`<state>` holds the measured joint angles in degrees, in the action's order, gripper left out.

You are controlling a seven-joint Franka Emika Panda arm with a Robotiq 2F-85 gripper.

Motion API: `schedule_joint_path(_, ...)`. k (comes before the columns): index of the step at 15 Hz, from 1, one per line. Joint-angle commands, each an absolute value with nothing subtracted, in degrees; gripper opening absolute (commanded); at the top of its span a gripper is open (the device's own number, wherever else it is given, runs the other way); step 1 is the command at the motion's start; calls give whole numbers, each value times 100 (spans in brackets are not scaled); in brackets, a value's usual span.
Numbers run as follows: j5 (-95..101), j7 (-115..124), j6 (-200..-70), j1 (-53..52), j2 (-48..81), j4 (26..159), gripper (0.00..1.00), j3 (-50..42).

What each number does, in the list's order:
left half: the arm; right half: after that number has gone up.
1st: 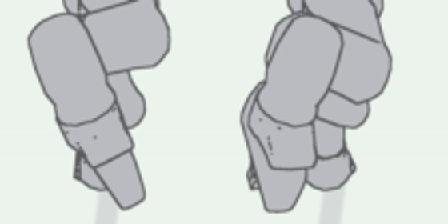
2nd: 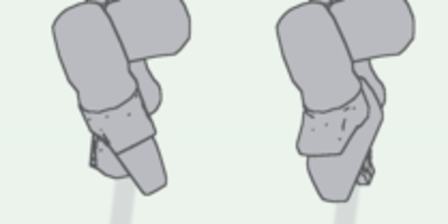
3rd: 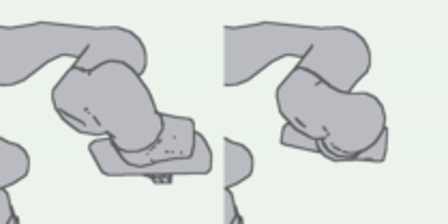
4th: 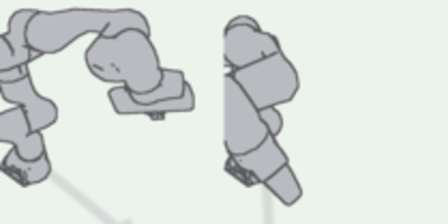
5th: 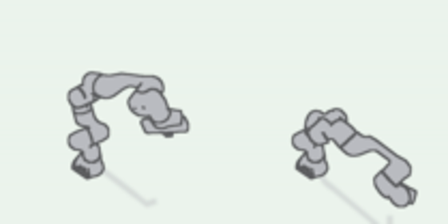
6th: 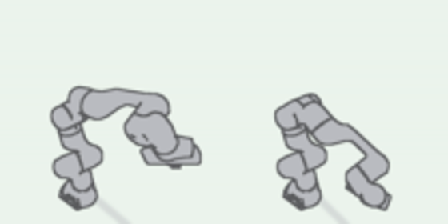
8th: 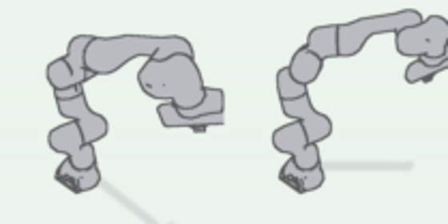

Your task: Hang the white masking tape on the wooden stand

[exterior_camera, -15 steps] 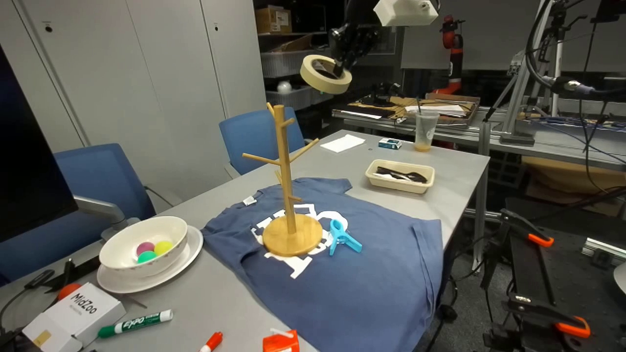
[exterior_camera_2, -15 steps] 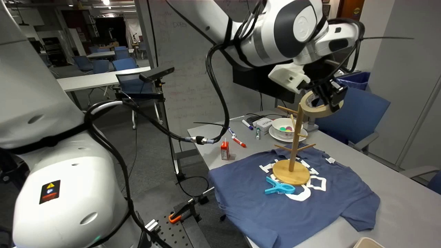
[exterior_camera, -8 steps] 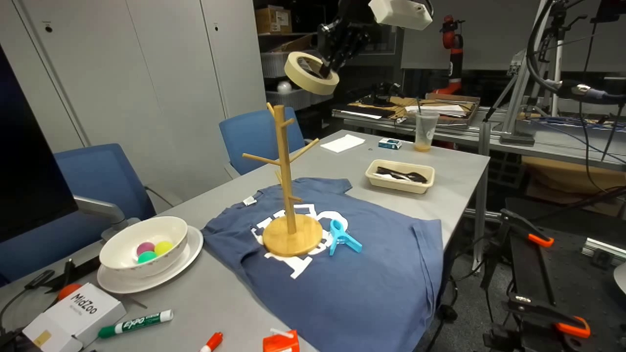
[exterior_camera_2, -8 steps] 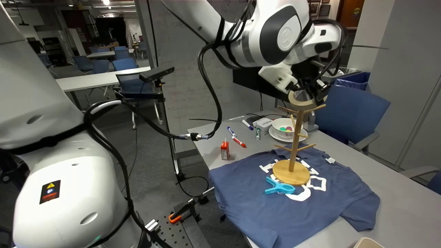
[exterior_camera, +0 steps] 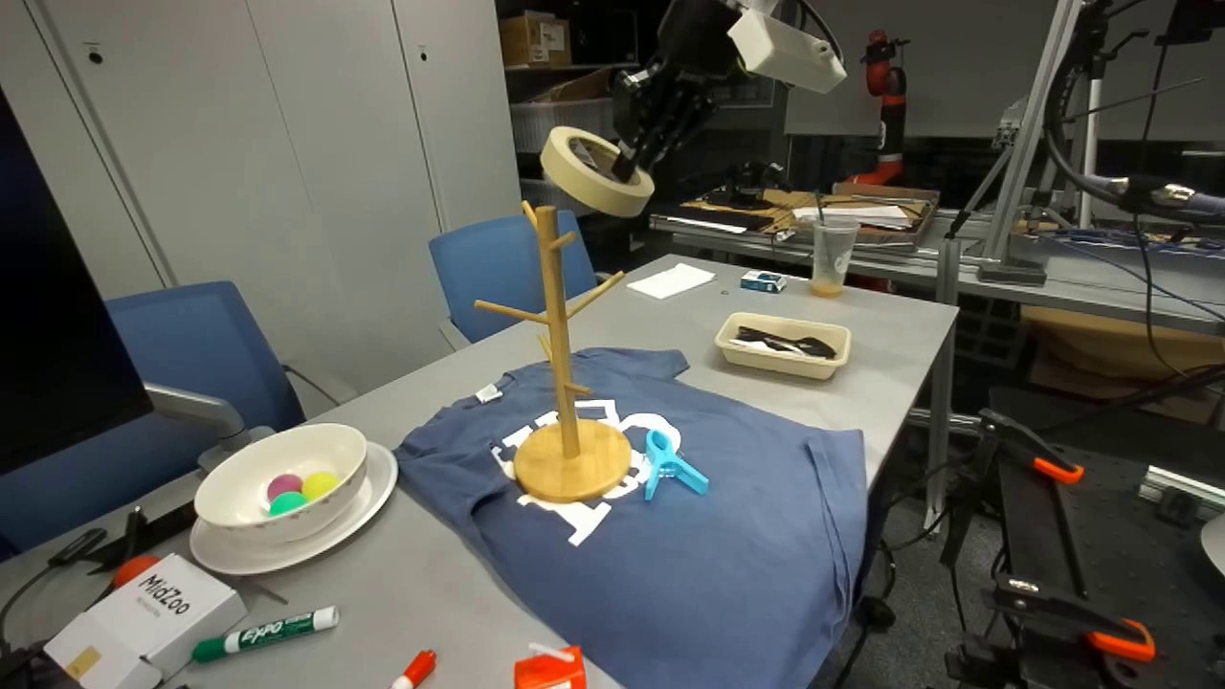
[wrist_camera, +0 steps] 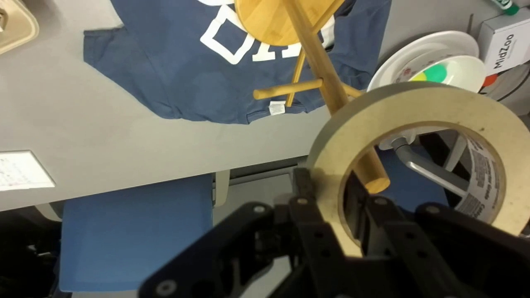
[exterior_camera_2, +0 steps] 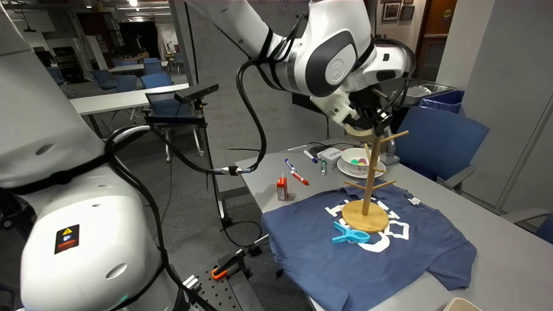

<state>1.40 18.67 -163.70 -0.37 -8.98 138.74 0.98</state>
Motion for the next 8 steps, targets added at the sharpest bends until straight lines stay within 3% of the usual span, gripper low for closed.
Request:
schedule_joint_path(1,-581,1286,-16511,-295,-1029,14045,6,107)
schedule_joint_path(8,-1412,693,-16486,-591,-754,14039,6,106)
